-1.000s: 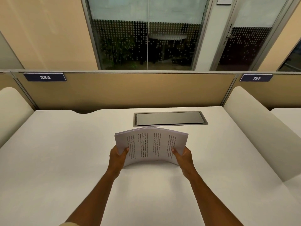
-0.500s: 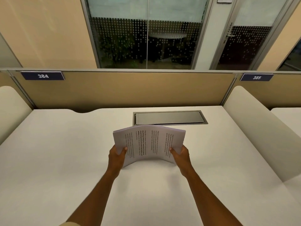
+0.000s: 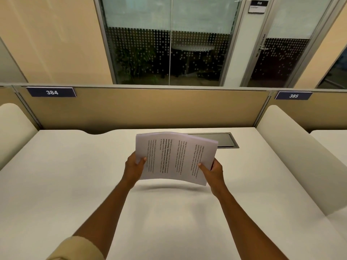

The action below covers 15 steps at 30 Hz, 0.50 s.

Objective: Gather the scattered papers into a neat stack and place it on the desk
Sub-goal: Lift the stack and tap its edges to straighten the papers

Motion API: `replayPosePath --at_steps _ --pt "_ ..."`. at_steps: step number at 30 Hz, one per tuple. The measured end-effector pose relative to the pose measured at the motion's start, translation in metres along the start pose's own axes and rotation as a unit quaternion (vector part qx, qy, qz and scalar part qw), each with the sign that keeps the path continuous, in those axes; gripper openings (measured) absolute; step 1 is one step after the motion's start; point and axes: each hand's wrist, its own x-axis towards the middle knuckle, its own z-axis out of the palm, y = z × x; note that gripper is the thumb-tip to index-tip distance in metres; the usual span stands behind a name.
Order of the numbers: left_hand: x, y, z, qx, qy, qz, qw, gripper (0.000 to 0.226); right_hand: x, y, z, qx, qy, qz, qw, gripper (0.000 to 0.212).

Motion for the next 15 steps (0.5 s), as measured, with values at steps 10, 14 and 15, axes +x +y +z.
replayPosePath --at_steps 10,14,15 --pt "0.056 0.064 -0.029 0.146 -0.043 0.092 0.984 0.018 0.028 -0.038 -0.03 0.001 0.022 -0.077 0.997 0.035" --pt "0.067 0.082 -0.03 0.213 -0.085 0.124 0.966 0.012 0.032 -0.042 -0.027 -0.093 -0.011 -0.106 0.99 0.025" --pt "0.067 0.088 -0.028 0.224 -0.097 0.134 0.96 0.012 0.031 -0.044 -0.025 -0.127 -0.022 -0.117 0.985 0.023"
